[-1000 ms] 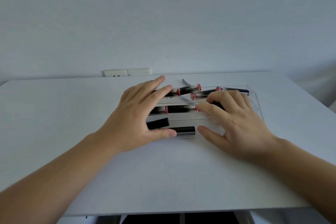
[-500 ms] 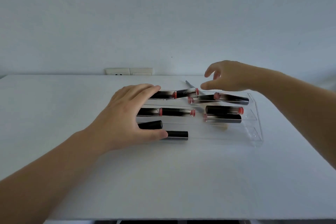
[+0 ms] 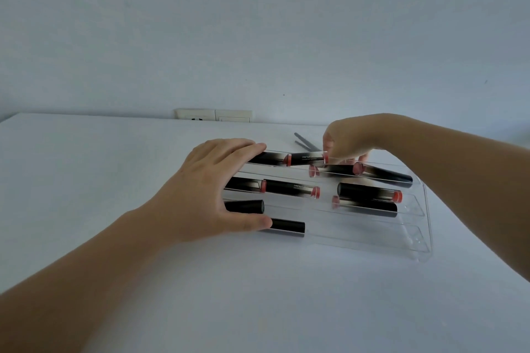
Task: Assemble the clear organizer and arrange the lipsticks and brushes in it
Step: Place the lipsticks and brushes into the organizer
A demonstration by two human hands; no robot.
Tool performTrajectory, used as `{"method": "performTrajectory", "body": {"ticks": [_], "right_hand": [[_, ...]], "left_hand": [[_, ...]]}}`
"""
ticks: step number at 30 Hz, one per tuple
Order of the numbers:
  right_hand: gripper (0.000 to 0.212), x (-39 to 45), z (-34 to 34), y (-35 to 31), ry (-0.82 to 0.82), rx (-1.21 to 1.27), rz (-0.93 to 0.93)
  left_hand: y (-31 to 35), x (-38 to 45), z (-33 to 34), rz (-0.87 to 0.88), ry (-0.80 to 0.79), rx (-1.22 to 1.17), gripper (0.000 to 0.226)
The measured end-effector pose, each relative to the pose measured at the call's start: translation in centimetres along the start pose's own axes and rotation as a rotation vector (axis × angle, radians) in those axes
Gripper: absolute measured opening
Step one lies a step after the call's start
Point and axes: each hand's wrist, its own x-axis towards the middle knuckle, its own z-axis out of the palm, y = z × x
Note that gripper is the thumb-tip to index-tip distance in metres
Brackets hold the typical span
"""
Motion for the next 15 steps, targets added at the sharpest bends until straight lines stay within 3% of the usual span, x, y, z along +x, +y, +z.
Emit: {"method": "performTrajectory", "body": {"ticks": [3,10,15], "right_hand": [[0.023,-0.3,0.0,0.0,0.023,0.019,-0.002],[0.031,0.3,1.2,-1.4,0.038,-0.199,0.011],[0.016,1.2,1.7,-0.8,0.001,-0.262,-0.034]], "left_hand": [[0.1,0.1,0.0,-0.005,-0.001,0.001,0.100],[0.6,0.4,0.4,-0.015,0.033,-0.012,0.098],[0.5,0.5,0.6,-0.013,0.049,-0.007,0.095]]}}
